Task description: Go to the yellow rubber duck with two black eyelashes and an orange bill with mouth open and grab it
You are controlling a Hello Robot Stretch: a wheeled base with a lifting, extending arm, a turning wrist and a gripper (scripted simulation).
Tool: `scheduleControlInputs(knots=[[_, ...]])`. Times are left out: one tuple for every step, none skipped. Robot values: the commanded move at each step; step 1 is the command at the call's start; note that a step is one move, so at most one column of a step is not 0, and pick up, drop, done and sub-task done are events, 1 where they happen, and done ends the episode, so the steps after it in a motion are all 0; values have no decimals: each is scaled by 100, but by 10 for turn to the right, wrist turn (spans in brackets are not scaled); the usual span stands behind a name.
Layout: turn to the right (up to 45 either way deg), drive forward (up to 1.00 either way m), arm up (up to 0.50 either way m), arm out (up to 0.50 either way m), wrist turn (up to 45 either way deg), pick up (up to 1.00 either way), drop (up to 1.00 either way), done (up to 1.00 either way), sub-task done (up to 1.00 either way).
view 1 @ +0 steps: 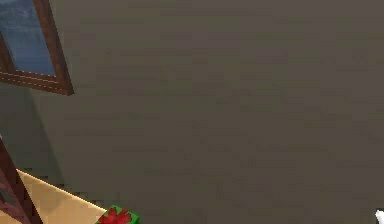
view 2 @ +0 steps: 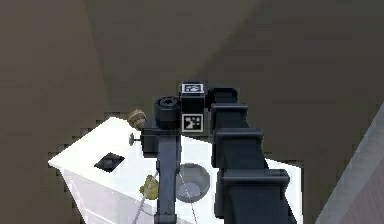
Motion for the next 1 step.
scheduleControlInputs(knots=[[0,0,0,0,450,0,0,0,0]])
